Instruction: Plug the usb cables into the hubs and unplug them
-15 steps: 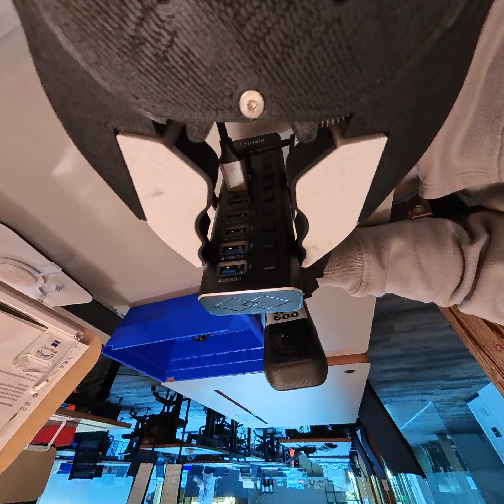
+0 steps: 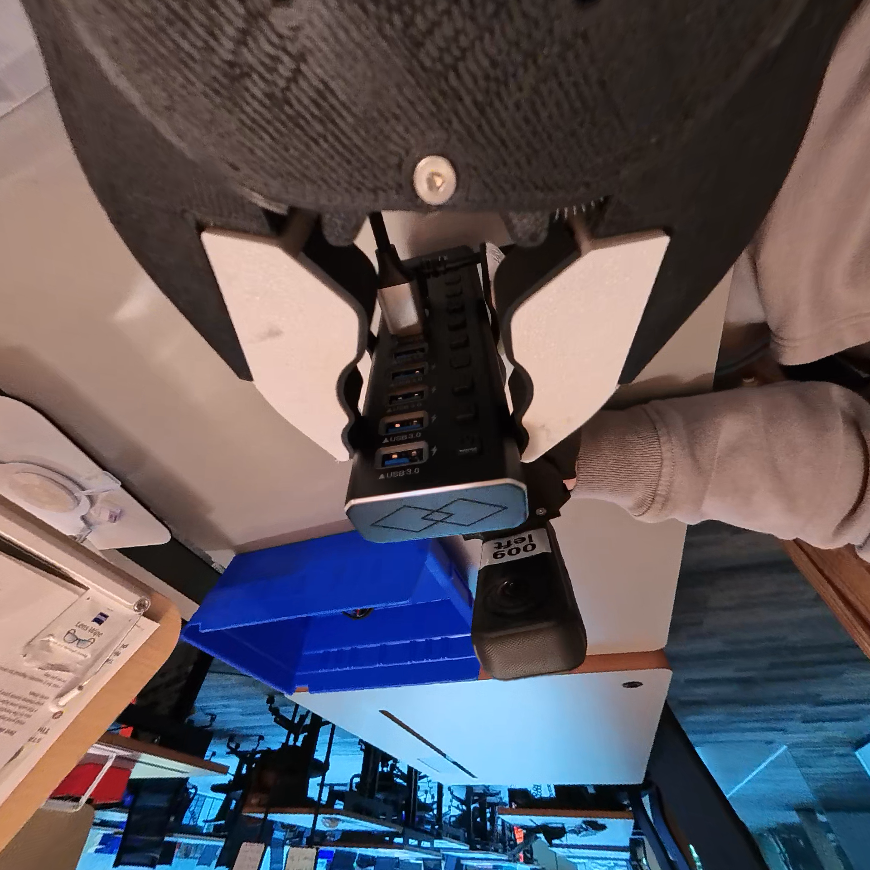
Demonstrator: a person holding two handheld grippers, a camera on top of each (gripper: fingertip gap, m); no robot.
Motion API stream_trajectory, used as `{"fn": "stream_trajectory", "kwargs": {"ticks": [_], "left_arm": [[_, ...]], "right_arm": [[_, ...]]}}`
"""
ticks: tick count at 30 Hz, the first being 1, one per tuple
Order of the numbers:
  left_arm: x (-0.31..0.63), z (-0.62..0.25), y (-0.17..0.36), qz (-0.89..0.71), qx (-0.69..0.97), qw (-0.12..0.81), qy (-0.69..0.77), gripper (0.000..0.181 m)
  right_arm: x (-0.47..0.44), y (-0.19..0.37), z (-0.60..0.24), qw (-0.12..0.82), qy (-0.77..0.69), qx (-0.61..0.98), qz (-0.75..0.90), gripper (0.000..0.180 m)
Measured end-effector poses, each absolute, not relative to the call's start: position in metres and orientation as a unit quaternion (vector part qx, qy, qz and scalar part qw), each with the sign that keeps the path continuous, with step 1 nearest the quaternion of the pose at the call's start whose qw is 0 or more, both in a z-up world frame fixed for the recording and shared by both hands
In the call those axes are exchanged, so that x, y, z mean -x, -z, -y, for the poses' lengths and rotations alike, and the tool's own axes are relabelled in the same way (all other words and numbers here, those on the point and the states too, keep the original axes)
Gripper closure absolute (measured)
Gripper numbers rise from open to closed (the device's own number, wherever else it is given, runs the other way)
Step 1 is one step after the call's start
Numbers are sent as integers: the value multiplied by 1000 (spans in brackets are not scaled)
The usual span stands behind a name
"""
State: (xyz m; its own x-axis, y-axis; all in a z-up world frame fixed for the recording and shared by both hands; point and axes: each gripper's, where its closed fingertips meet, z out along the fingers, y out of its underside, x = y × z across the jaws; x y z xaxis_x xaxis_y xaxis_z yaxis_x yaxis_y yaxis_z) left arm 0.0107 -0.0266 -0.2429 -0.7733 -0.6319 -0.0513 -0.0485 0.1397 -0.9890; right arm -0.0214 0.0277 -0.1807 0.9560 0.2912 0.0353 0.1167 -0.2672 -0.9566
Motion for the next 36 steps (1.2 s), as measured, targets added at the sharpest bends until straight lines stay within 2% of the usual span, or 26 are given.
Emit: {"fn": "stream_trajectory", "kwargs": {"ticks": [5,9,13,17,21,26,29,36], "left_arm": [[-6,19,226,-674,263,234,649,116],[-7,-21,203,-572,378,191,702,95],[1,-49,191,-433,485,13,759,87],[22,-50,171,-310,462,-202,806,116],[34,-34,179,-324,447,-272,788,114],[33,-39,178,-282,421,-328,797,120],[39,-26,174,-306,393,-355,791,114],[27,-33,176,-358,403,-229,811,113]], "right_arm": [[28,164,-23,630,-54,750,194,118],[26,137,-18,665,119,683,278,118],[29,136,-18,630,332,583,391,118],[39,157,-30,539,430,546,476,118],[58,180,-40,464,472,507,553,118],[96,191,-46,457,462,460,605,118],[107,200,-49,455,451,452,621,118],[82,206,-51,420,488,456,615,115]]}}
